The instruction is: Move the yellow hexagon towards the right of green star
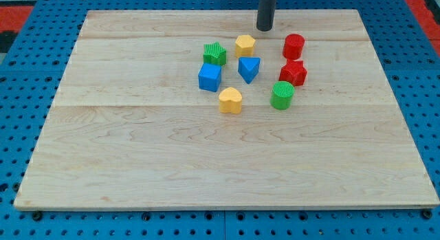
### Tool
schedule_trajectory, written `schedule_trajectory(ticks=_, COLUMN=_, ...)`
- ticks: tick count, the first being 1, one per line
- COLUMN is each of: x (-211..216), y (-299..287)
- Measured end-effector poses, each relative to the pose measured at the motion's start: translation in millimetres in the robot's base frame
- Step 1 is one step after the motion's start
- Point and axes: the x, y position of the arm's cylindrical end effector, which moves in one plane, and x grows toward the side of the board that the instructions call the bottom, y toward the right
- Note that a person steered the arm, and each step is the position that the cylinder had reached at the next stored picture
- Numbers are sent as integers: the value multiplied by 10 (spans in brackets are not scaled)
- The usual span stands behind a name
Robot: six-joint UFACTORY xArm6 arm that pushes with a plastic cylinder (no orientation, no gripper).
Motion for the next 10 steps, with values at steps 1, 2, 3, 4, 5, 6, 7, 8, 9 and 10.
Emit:
schedule_trajectory(ticks=1, x=0, y=0)
schedule_trajectory(ticks=2, x=0, y=-34)
schedule_trajectory(ticks=3, x=26, y=-148)
schedule_trajectory(ticks=4, x=169, y=-255)
schedule_trajectory(ticks=5, x=312, y=-255)
schedule_trajectory(ticks=6, x=531, y=-210)
schedule_trajectory(ticks=7, x=598, y=-54)
schedule_trajectory(ticks=8, x=624, y=193)
schedule_trajectory(ticks=9, x=776, y=12)
schedule_trajectory(ticks=10, x=954, y=-227)
